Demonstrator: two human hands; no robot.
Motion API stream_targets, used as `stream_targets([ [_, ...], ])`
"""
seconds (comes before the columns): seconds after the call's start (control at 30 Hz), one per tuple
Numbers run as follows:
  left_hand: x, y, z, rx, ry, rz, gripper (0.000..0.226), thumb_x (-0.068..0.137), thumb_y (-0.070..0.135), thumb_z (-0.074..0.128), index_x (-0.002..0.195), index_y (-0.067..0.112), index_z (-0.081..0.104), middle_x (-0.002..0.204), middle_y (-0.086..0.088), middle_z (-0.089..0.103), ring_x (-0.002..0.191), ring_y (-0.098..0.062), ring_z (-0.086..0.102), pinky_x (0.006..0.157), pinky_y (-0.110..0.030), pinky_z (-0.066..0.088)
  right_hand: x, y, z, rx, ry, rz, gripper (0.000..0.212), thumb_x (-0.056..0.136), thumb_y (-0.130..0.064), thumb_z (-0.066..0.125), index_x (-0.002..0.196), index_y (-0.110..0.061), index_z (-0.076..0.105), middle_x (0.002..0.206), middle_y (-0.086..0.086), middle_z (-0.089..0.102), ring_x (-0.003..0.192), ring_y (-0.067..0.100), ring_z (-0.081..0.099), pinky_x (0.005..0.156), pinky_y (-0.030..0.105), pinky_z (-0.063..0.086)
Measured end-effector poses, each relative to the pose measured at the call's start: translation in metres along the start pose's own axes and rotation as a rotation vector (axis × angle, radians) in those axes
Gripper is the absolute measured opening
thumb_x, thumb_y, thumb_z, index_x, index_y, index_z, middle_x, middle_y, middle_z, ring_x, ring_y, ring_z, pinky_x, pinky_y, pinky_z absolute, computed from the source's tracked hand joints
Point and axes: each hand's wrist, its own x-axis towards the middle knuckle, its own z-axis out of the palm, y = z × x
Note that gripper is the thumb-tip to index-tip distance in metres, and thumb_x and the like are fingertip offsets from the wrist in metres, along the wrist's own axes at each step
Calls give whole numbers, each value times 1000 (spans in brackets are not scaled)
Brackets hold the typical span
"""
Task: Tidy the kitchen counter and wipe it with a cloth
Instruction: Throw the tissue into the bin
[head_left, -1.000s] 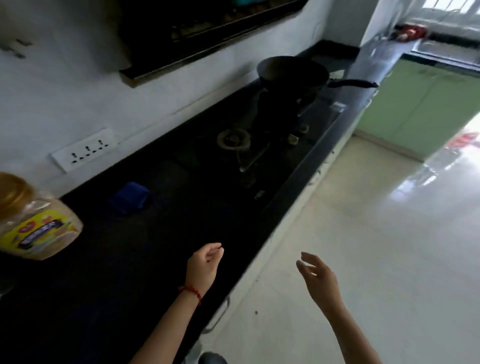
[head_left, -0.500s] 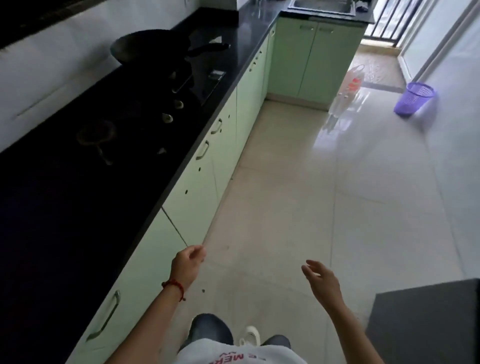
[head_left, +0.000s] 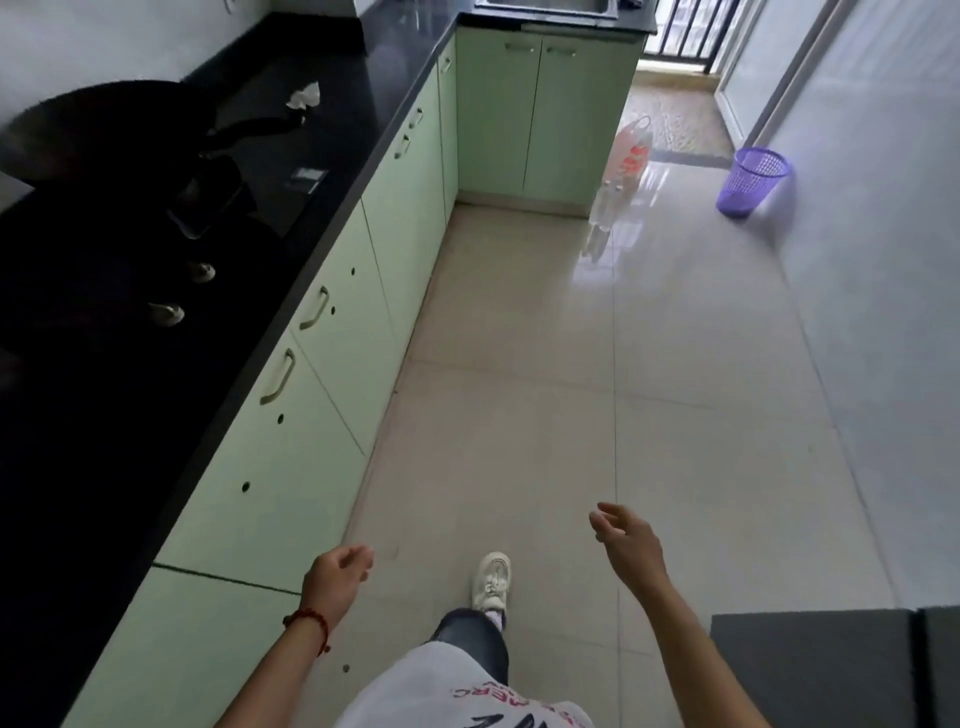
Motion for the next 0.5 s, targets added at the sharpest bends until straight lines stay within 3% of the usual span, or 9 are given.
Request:
stream_targets([
  [0.2, 80, 103, 50, 18, -99, -58, 20, 81, 26, 57, 63, 17, 59, 72, -6, 65, 78, -28, 62, 71, -32, 43, 94, -43, -53, 8, 83, 74, 34, 89, -23, 57, 119, -8, 59, 116, 14, 66, 103, 29, 63, 83, 30, 41],
  [0.27, 107, 150, 71, 35, -138, -35, 23, 87, 18, 53, 64, 16, 58, 76, -8, 64, 78, -26, 61, 72, -31, 42, 122, -53, -70, 29, 115, 90, 33, 89, -22, 56, 119, -7, 58, 115, 14, 66, 104, 29, 62, 81, 29, 40],
  [0.37, 144, 222, 103, 73, -191, 31, 23, 87, 22, 53, 66, 17, 59, 77, -7, 64, 76, -23, 61, 74, -30, 43, 158, -59, -87, 83, 127, 160, 35, 90, -22, 55, 120, -4, 56, 109, 13, 64, 101, 30, 62, 85, 34, 45],
  [0.5, 194, 316, 143, 48, -219, 93, 23, 89, 23, 52, 68, 17, 58, 78, -5, 62, 69, -15, 58, 60, -25, 42, 216, -68, -104, 137, 114, 242, 35, 90, -21, 55, 120, -2, 56, 101, 10, 62, 92, 28, 63, 87, 40, 48],
])
